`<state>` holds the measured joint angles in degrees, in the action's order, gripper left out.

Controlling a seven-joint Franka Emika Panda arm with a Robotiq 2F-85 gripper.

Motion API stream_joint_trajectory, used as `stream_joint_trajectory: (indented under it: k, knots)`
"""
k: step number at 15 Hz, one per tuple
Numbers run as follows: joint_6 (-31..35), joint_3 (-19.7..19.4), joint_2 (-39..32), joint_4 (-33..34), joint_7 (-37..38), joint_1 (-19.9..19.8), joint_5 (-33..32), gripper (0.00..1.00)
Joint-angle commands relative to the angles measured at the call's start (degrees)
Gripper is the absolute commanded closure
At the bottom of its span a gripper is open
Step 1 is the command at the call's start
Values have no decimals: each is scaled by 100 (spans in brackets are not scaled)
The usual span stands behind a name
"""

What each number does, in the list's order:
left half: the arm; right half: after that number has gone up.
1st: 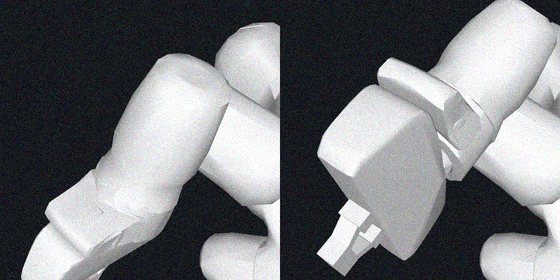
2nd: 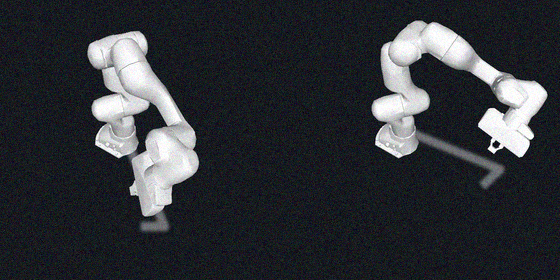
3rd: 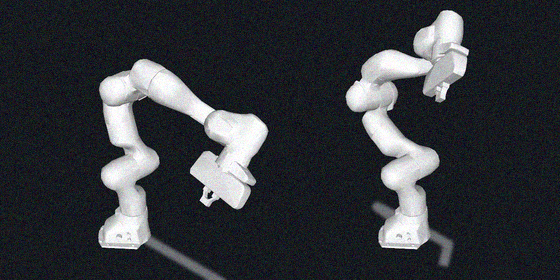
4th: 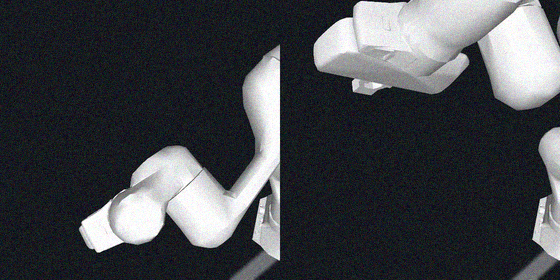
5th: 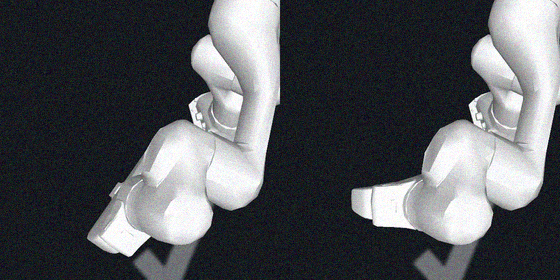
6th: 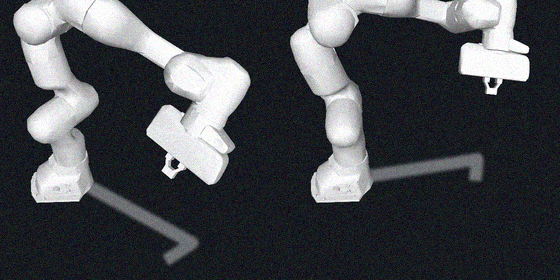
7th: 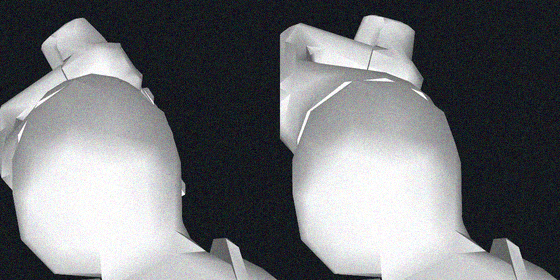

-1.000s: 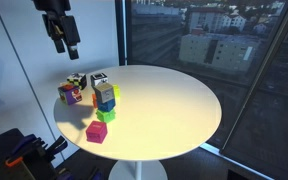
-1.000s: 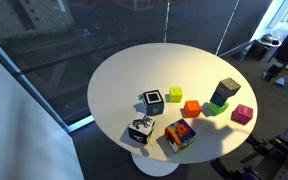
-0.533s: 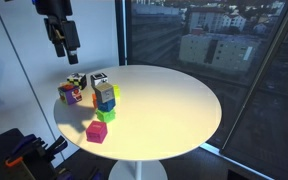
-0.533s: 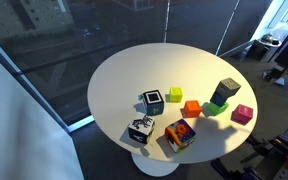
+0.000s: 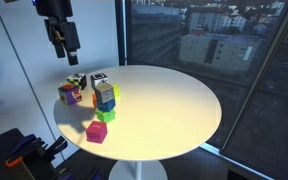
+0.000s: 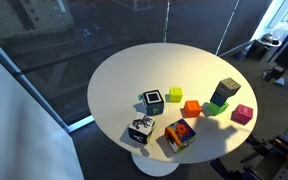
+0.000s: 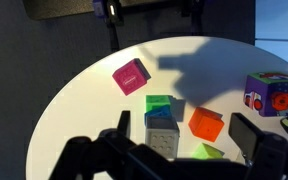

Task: Put the pink block on the gray block

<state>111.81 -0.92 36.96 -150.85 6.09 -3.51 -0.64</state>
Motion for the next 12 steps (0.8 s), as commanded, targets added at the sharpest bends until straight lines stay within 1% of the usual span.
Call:
stream_joint_trajectory:
  k: [1, 8, 12]
  knots:
    - [55, -126, -112, -6, -119, -103, -34, 0]
    - [273, -455, -424, -120, -496, -297, -119, 0]
    - [547, -550, -655, -258, -785, -419, -390, 0]
